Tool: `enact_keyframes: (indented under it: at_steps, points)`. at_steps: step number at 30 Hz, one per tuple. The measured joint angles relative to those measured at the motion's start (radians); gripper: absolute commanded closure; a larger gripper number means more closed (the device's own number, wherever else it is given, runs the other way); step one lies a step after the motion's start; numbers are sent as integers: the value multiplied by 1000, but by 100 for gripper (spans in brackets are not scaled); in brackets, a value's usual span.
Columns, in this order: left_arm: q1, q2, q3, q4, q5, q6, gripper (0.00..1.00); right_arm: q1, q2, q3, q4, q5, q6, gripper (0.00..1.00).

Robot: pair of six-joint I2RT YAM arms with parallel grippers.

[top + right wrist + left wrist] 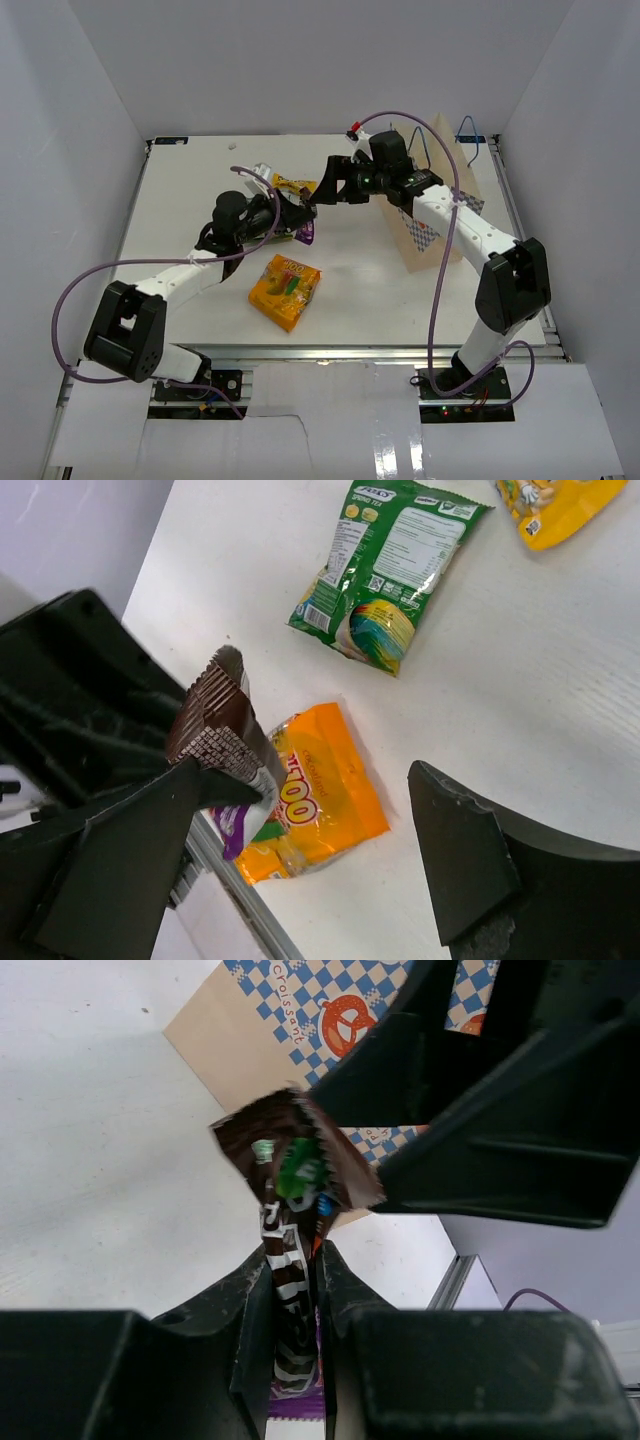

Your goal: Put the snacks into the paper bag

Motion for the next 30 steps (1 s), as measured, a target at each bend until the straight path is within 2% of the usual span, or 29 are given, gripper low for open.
enact_keyframes:
  at_steps: [10, 11, 18, 24, 28, 30]
  points:
    - [6, -50, -61, 14, 8, -10, 69, 20, 89, 72, 75, -32, 128, 0]
    - [6, -54, -64, 16, 9, -10, 69, 24, 89, 72, 86, -43, 136, 4]
    - [6, -66, -67, 28, 12, -18, 69, 51, 89, 44, 146, -87, 175, 11]
    - [6, -68, -67, 34, 13, -26, 67, 72, 89, 14, 151, -90, 186, 26]
    - [6, -78, -67, 35, 13, -31, 65, 78, 89, 14, 168, -101, 194, 54]
    - [6, -83, -67, 35, 13, -34, 60, 79, 89, 14, 174, -110, 198, 64]
